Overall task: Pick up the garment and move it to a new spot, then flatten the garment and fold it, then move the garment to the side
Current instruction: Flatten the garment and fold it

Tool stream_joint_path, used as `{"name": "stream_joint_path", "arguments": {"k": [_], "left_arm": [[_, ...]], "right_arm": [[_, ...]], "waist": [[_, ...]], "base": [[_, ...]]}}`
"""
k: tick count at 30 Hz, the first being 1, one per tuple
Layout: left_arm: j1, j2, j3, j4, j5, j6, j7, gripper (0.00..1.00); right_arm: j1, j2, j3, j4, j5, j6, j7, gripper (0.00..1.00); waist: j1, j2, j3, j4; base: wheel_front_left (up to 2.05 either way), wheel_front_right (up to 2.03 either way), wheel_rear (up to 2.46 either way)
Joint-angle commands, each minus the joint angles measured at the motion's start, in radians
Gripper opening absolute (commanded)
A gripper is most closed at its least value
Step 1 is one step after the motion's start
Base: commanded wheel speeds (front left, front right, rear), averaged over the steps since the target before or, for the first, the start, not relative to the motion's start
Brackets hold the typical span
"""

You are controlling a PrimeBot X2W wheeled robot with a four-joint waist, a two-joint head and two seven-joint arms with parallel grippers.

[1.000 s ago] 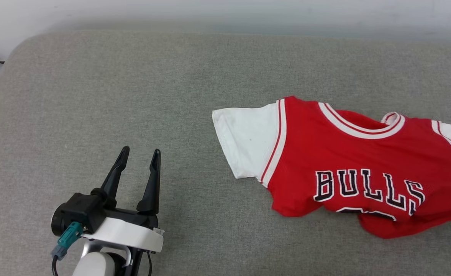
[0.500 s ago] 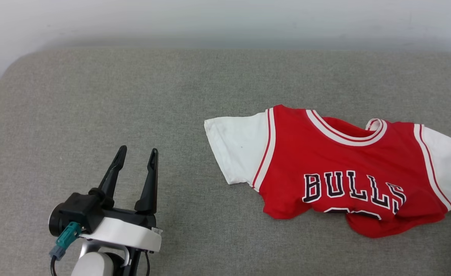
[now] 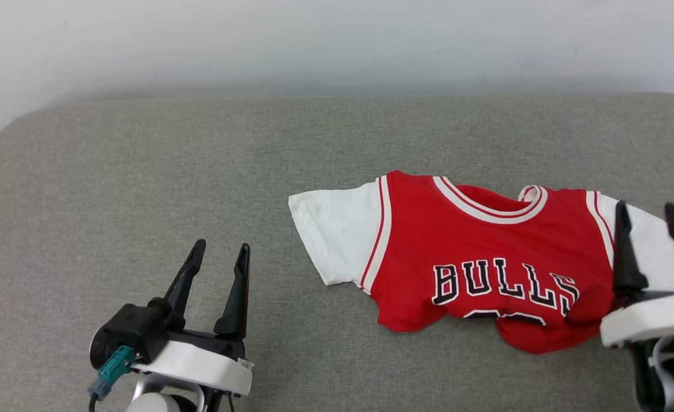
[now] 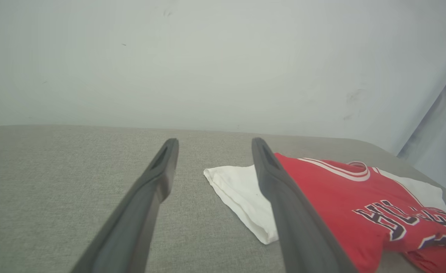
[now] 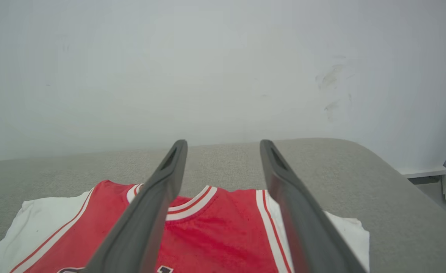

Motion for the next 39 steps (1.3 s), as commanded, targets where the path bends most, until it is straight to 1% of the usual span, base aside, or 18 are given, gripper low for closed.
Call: {"name": "stream_joint_path", "arguments": {"k": [1,4,8,11,13,14,16,19,22,26,31,33,35,39], "left_arm": [[0.01,-0.004,-0.001,-0.003,-0.001,-0.002,-0.003,1.0],[0.011,-0.002,-0.005,0.003,-0.013,-0.002,-0.003,1.0],[-0.01,0.006,-0.007,0.006,-0.02,-0.002,-0.003,1.0],[-0.038,0.031,-0.042,0.028,-0.041,-0.002,-0.003,1.0],[-0.076,0.062,-0.075,0.052,-0.059,-0.002,-0.003,1.0],[-0.104,0.08,-0.097,0.067,-0.074,-0.002,0.013,1.0],[-0.171,0.127,-0.145,0.093,-0.099,-0.002,0.077,1.0],[-0.297,0.195,-0.207,0.119,-0.152,-0.002,0.221,1.0],[-0.414,0.25,-0.277,0.156,-0.224,-0.002,0.404,1.0],[-0.563,0.331,-0.335,0.23,-0.305,-0.001,0.622,1.0],[-0.676,0.391,-0.382,0.304,-0.379,-0.001,0.829,1.0],[-0.704,0.414,-0.395,0.323,-0.395,-0.001,0.882,1.0],[-0.721,0.431,-0.406,0.343,-0.396,-0.001,0.911,1.0],[-0.734,0.448,-0.415,0.393,-0.383,0.001,0.926,1.0]], "right_arm": [[0.033,0.01,0.021,-0.012,0.015,-0.001,-0.025,1.0],[0.071,0.018,0.054,-0.018,0.039,-0.001,-0.057,1.0],[0.09,0.018,0.086,-0.023,0.051,-0.001,-0.066,1.0],[0.086,0.018,0.102,-0.034,0.06,-0.001,-0.063,1.0],[0.08,0.019,0.107,-0.042,0.065,-0.001,-0.058,1.0],[0.078,0.02,0.108,-0.047,0.065,-0.001,-0.056,1.0],[0.072,0.024,0.109,-0.055,0.066,-0.001,-0.053,1.0],[0.064,0.027,0.118,-0.066,0.063,-0.001,-0.052,1.0],[0.053,0.03,0.122,-0.078,0.064,-0.001,-0.057,1.0],[0.038,0.038,0.136,-0.075,0.065,-0.001,-0.07,1.0],[0.02,0.047,0.15,-0.059,0.073,-0.001,-0.089,1.0],[0.012,0.049,0.152,-0.052,0.075,-0.001,-0.097,1.0],[0.007,0.05,0.154,-0.045,0.077,-0.001,-0.105,1.0],[0.0,0.051,0.16,-0.034,0.085,-0.001,-0.116,1.0]], "waist": [[0.0,0.0,0.001,-0.006],[0.0,0.0,0.005,-0.016],[0.0,0.0,0.019,-0.033],[0.0,0.0,0.035,-0.05],[0.0,0.0,0.05,-0.063],[0.0,0.0,0.058,-0.069],[0.0,0.0,0.077,-0.082],[0.0,0.0,0.11,-0.103],[0.0,0.0,0.149,-0.121],[0.0,0.0,0.195,-0.151],[0.0,0.0,0.238,-0.187],[0.0,0.0,0.252,-0.197],[0.0,0.0,0.262,-0.207],[0.0,0.0,0.279,-0.221]], "base": [[0.0,0.0,0.0],[0.0,0.0,0.0],[0.0,0.0,0.0],[0.0,0.0,0.0],[0.0,0.0,0.0],[0.0,0.0,0.0],[0.0,0.0,0.0],[0.0,0.0,0.0],[0.0,0.0,0.0],[0.0,0.0,0.0],[0.0,0.0,0.0],[0.0,0.0,0.0],[0.0,0.0,0.0],[0.0,0.0,0.0]]}}
